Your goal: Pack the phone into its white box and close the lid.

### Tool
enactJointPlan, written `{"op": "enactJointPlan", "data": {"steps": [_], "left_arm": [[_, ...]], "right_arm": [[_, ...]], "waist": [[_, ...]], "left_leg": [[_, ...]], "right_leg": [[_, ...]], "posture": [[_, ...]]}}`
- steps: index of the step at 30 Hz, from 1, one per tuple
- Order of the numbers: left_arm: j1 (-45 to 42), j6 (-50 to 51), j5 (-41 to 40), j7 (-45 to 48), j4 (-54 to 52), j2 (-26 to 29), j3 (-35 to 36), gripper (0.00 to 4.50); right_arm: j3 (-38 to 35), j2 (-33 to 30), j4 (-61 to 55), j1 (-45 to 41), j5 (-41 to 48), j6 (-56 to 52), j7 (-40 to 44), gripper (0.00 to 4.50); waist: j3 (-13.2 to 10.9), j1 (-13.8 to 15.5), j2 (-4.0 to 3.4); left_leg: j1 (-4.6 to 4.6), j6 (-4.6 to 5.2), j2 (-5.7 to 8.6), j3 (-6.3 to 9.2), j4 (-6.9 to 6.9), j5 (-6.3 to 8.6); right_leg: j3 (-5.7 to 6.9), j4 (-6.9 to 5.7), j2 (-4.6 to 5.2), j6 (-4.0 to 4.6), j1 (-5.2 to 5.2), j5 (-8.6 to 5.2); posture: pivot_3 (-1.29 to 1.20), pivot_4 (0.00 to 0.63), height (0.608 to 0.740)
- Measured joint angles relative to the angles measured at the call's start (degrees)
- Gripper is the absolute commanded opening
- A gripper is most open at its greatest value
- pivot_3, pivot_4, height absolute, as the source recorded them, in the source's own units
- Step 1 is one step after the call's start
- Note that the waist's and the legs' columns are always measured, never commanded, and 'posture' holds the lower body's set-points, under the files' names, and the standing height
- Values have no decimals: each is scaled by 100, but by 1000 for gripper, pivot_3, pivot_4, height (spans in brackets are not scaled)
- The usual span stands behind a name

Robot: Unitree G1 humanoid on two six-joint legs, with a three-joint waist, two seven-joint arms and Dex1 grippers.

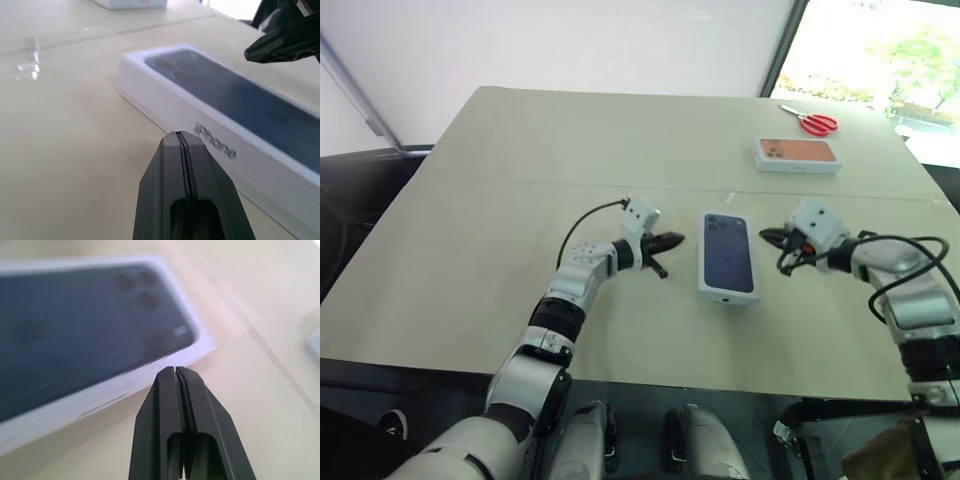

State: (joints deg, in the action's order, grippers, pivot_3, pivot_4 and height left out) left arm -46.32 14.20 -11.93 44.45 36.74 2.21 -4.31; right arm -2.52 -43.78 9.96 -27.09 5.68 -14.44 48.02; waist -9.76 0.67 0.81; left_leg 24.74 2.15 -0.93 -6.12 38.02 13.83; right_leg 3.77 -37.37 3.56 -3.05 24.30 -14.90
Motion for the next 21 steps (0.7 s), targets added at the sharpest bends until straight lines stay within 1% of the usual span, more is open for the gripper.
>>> {"op": "enactJointPlan", "data": {"steps": [2,5,10,13,16,18,21], "left_arm": [[-363,-82,-28,-126,151,-101,182,0],[-792,-361,-48,-266,547,-396,285,0],[-921,-881,225,-335,1571,-751,144,0],[-919,-957,444,-208,1964,-839,-67,0],[-814,-1131,682,71,1876,-750,-345,0],[-405,-1339,782,564,1428,-578,-613,0],[52,-1558,824,993,864,-329,-816,0]], "right_arm": [[-48,192,92,-238,31,1,-136,55],[54,381,165,-428,4,32,-218,55],[336,652,416,-474,-174,70,-392,55],[559,645,412,-225,-375,116,-374,55],[559,505,147,59,-358,130,-210,55],[528,222,-273,426,-203,80,143,55],[424,-135,-783,858,102,-148,660,55]], "waist": [[0,11,0],[0,18,0],[0,-3,-1],[0,-8,-1],[6,-8,-4],[10,-2,-5],[11,-8,-6]], "left_leg": [[0,0,1,0,1,0],[0,1,5,-1,3,0],[0,2,5,-5,5,0],[0,3,4,-5,4,1],[-4,4,4,-5,4,2],[-21,6,1,-3,1,5],[-52,7,-2,4,-1,9]], "right_leg": [[1,0,0,0,-2,0],[2,3,1,-2,-8,0],[2,1,0,-6,-5,2],[2,0,-1,-7,-4,2],[1,1,-1,-7,-9,2],[2,6,-1,-5,-28,1],[2,17,1,-2,-61,0]], "posture": [[0,150,740],[0,150,740],[0,150,740],[0,150,740],[0,150,740],[0,150,740],[0,150,740]]}}
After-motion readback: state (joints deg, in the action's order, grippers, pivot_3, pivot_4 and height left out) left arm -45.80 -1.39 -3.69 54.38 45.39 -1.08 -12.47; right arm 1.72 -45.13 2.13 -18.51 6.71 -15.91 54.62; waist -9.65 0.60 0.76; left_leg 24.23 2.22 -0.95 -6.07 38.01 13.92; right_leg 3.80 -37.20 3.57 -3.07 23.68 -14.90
